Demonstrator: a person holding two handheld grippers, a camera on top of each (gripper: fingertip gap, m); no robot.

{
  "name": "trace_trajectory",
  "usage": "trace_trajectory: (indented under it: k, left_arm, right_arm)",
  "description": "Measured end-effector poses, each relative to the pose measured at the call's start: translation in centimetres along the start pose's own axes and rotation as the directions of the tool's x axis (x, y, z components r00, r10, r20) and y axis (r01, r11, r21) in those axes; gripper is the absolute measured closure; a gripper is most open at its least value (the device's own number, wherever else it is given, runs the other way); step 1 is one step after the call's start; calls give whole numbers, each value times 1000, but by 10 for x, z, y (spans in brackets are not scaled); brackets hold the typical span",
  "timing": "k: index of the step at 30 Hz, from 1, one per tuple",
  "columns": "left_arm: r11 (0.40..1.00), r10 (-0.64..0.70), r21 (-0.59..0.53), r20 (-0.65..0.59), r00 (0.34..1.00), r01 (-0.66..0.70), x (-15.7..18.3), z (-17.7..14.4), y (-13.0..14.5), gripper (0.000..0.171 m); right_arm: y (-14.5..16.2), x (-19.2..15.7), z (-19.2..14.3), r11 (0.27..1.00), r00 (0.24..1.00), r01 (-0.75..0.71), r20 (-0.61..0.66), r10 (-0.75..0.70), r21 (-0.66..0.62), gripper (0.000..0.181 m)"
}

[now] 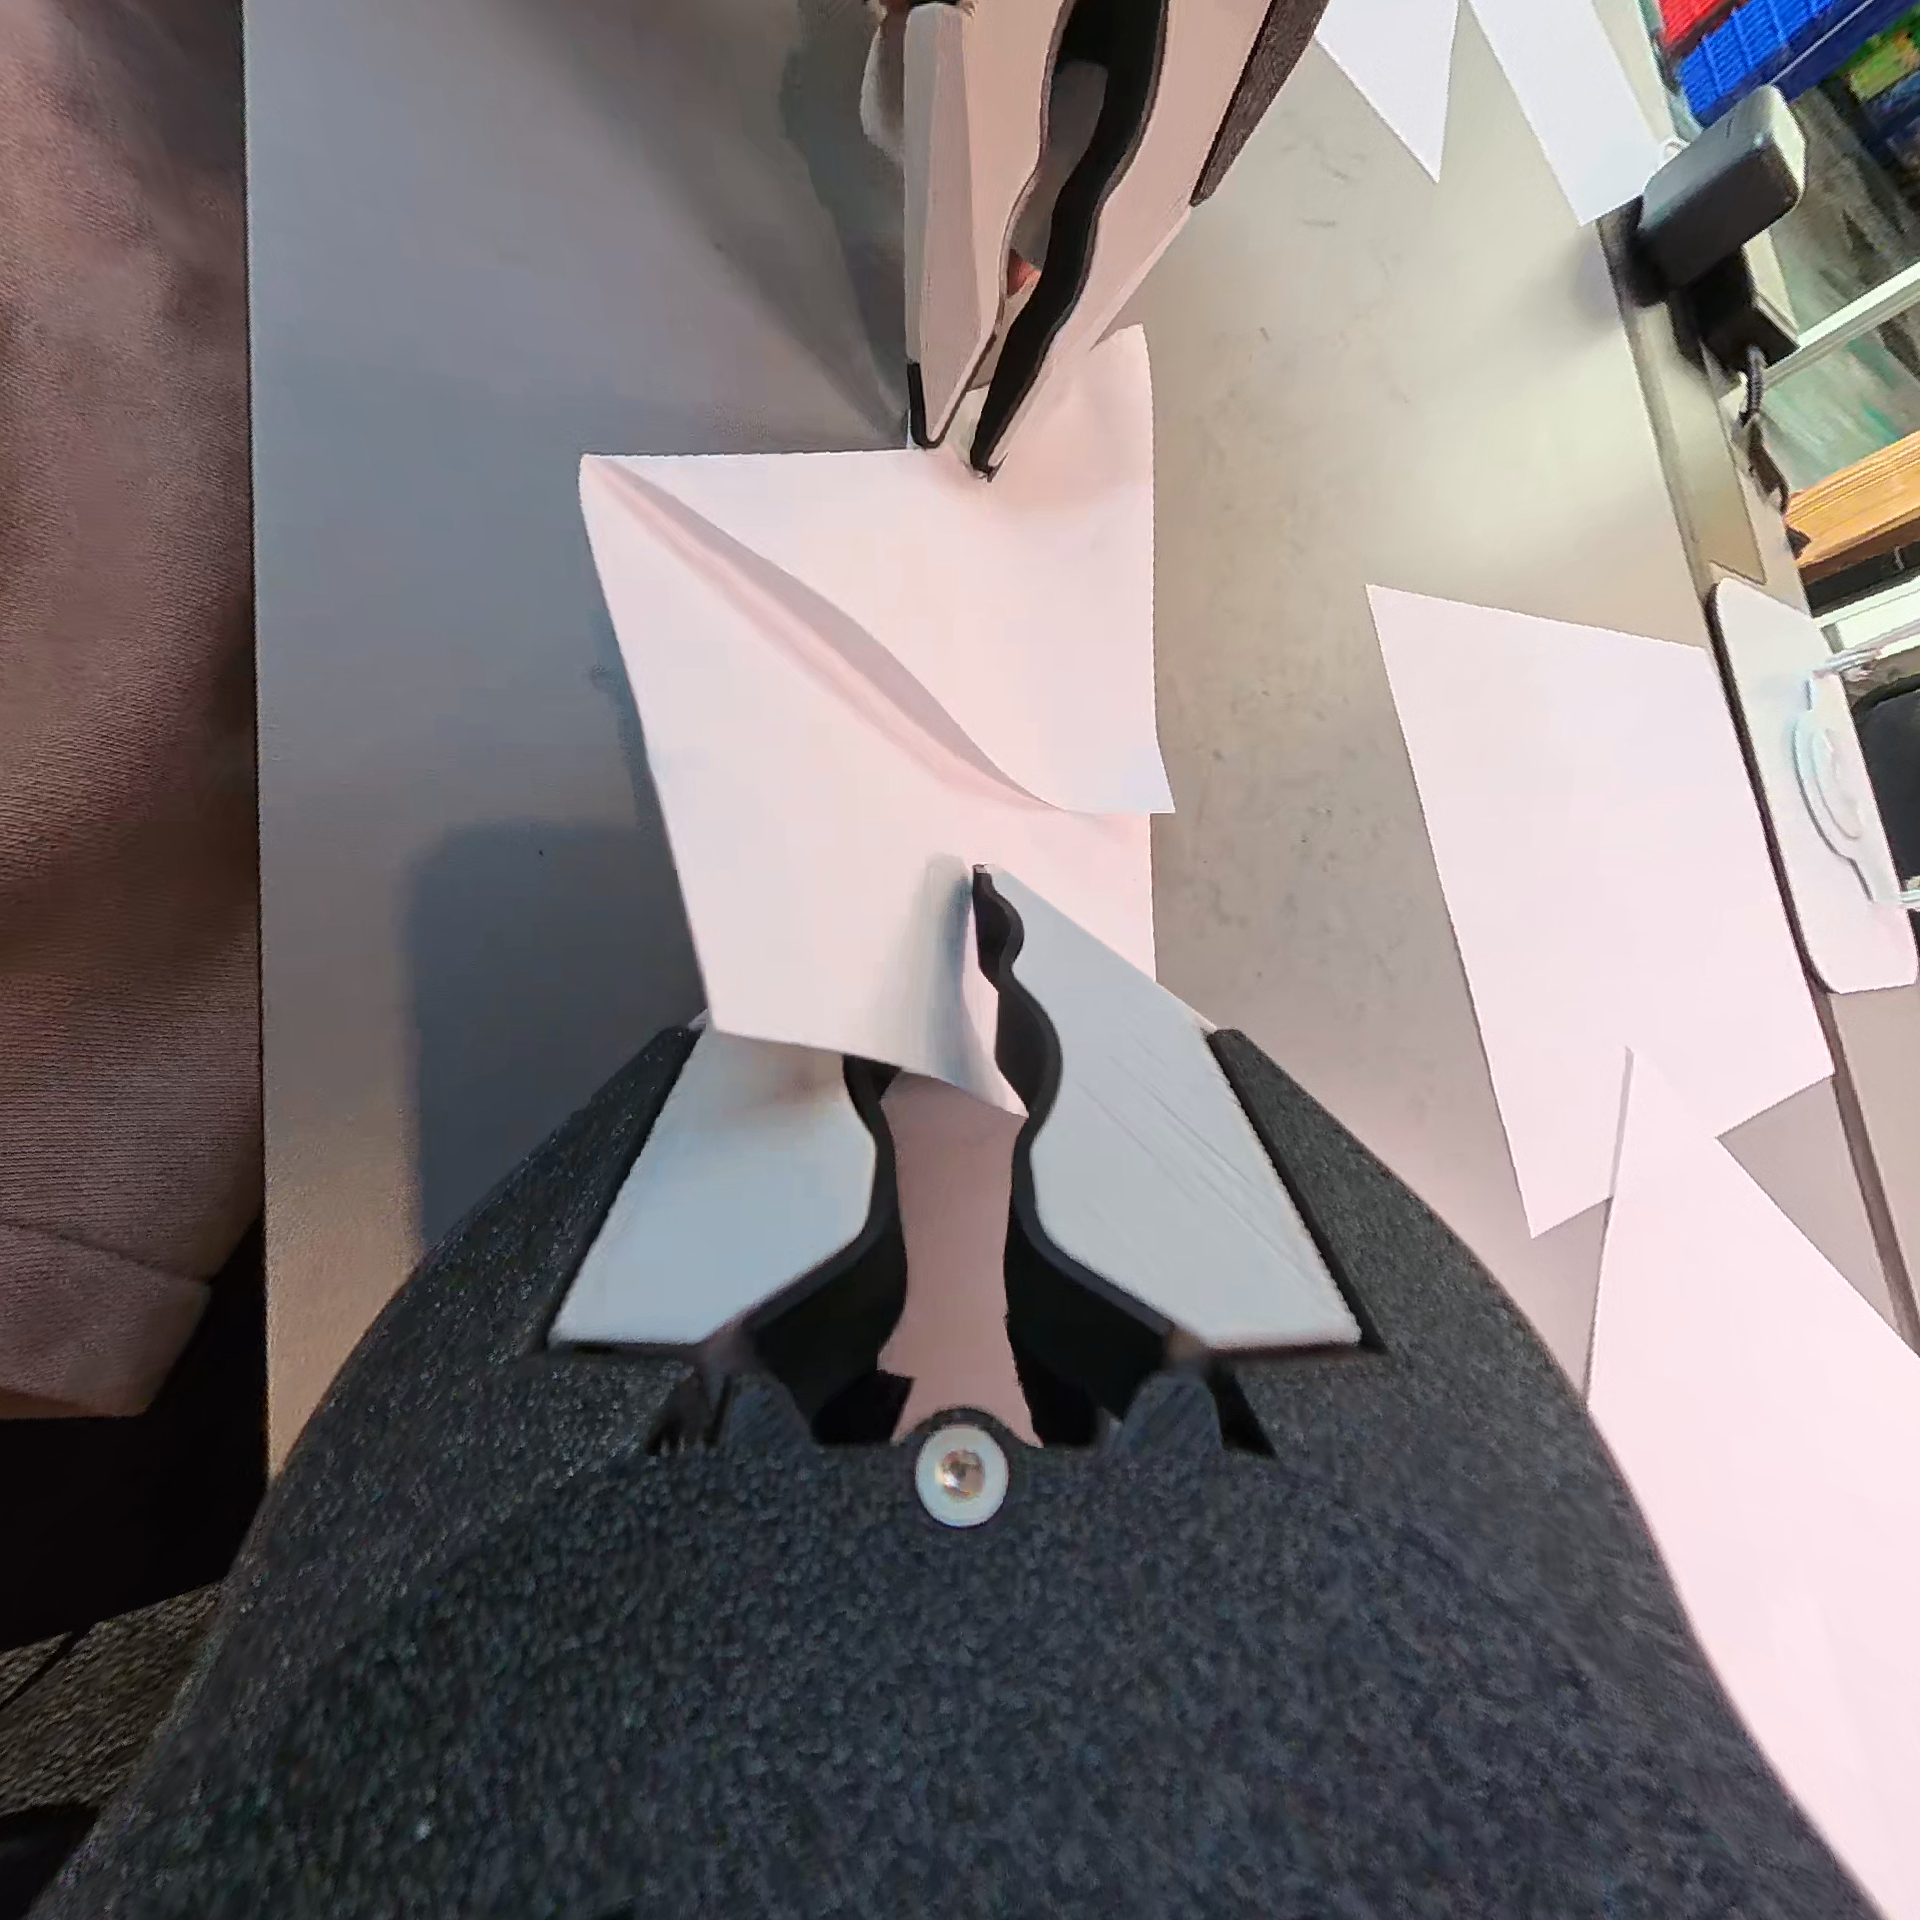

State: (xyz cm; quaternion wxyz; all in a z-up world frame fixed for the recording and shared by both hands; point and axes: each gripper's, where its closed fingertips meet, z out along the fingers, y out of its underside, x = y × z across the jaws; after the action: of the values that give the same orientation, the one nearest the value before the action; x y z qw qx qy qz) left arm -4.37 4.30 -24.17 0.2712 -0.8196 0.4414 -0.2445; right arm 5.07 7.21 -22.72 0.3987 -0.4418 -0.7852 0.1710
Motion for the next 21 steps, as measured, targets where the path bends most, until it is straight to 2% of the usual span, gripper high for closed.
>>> trace_trajectory:
  k: [5, 7, 9, 12, 15, 17, 19, 21]
  left_arm:
    - [995, -96, 13, -16, 995, 96, -1, 1, 0, 163]
    - [992, -124, 7, -9, 992, 124, -3, 0, 0, 168]
    - [991, -132, 1, -3, 991, 132, -4, 0, 1, 171]
    - [991, -134, -5, 6, 991, 134, -5, 1, 1, 171]
    - [991, -135, -9, 12, 991, 136, -4, 1, 1, 171]
    - [991, -133, -12, 15, 991, 134, -4, 1, 1, 171]
    - [992, -121, -18, 22, 992, 122, -3, 1, 1, 171]
    - [995, -95, -30, 28, 995, 96, -2, 0, 2, 171]
  right_arm:
    - [-8, -1, -11, 998, 998, 54, -22, -53, 33, 142]
    - [-16, -4, -16, 995, 997, 72, -28, -70, 70, 141]
    - [-19, -7, -16, 991, 993, 115, -39, -112, 71, 149]
    - [-19, -7, -12, 995, 997, 79, -22, -77, 56, 176]
    - [-12, -7, -8, 991, 988, -132, 81, 130, 19, 181]
    - [-8, -7, -5, 943, 930, -331, 163, 330, -26, 181]
    - [-8, -7, -5, 842, 805, -533, 259, 535, -84, 181]
    - [-8, -5, -5, 720, 648, -678, 341, 681, -150, 181]
